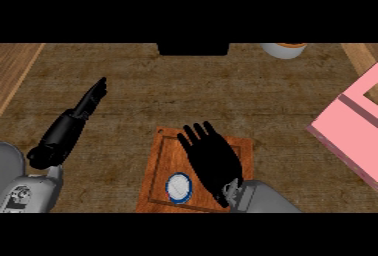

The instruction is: Pick the cupcake from the cutting board and place it in the cardboard box

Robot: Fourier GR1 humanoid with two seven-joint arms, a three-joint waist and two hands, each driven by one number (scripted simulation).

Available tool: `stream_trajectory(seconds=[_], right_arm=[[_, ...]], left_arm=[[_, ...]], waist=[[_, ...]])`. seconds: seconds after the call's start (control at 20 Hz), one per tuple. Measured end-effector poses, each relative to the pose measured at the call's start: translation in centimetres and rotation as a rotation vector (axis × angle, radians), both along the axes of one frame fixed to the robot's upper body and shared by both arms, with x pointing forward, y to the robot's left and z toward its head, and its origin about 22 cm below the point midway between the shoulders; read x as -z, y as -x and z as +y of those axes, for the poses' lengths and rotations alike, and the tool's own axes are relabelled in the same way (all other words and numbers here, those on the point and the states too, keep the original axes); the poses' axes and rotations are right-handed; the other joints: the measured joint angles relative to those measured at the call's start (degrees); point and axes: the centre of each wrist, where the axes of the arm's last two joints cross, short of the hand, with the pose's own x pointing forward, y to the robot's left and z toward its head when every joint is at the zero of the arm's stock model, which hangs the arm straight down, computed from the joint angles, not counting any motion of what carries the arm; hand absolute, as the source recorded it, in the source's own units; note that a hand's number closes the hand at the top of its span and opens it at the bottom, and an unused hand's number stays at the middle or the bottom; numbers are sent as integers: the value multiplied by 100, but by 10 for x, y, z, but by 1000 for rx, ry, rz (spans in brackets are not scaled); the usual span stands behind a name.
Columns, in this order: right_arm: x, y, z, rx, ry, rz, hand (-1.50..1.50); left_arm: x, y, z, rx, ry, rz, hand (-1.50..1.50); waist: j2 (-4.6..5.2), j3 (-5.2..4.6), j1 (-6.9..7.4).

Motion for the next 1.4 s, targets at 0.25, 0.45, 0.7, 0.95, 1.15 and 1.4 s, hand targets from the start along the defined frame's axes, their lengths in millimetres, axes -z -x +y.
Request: stream_trajectory(seconds=[0.25,0.45,0.7,0.95,1.15,1.4], right_arm=[[9,-7,2,1,-1,6,-150],[19,-16,2,-5,-7,28,-150],[32,-20,4,3,2,34,-150],[47,-27,-3,28,34,23,-150],[55,-33,-7,43,30,30,-150],[67,-42,-8,7,32,46,150]], left_arm=[[-5,-3,2,0,-1,0,0],[-4,-5,6,3,-3,1,0],[-3,-4,-2,8,-2,8,0],[-4,-8,7,6,-2,0,0],[-7,-2,8,8,-4,3,0],[-4,-1,-1,4,-1,4,0]], waist=[[0,0,-5],[1,0,-5],[0,0,-7],[1,0,-8],[1,0,0],[3,0,9]])
